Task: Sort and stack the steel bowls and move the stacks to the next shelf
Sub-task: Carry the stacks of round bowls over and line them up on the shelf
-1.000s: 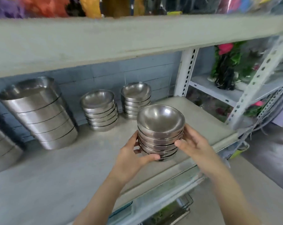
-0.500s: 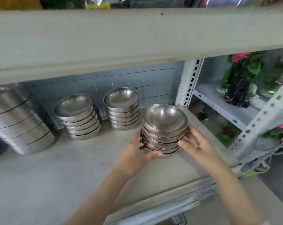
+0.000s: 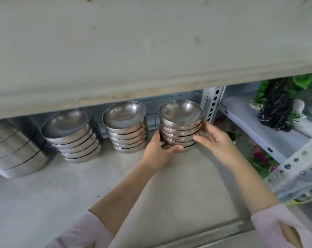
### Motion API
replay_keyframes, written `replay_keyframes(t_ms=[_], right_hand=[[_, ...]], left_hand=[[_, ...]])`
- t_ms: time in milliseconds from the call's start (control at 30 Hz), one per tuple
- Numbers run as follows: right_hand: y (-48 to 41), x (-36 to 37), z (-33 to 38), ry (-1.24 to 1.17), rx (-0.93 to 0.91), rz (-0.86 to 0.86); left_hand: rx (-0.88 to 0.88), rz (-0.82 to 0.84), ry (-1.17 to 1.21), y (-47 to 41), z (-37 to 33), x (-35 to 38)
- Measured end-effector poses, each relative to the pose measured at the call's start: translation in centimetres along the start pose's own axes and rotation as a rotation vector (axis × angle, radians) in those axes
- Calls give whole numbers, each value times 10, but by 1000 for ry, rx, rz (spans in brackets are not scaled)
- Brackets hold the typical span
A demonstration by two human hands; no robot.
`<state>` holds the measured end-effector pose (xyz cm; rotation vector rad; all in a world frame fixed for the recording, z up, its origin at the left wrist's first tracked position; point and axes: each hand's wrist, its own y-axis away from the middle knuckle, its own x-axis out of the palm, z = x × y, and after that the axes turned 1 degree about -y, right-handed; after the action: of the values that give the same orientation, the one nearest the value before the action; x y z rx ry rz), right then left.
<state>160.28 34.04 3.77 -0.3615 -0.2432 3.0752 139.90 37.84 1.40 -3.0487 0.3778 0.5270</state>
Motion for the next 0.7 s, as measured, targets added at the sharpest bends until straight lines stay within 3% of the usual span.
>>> replay_keyframes(t_ms=[700], right_hand=[[-39,-16,-22,-11,34,82]], left_hand=[[-54,-17,-82,-35,0,10]])
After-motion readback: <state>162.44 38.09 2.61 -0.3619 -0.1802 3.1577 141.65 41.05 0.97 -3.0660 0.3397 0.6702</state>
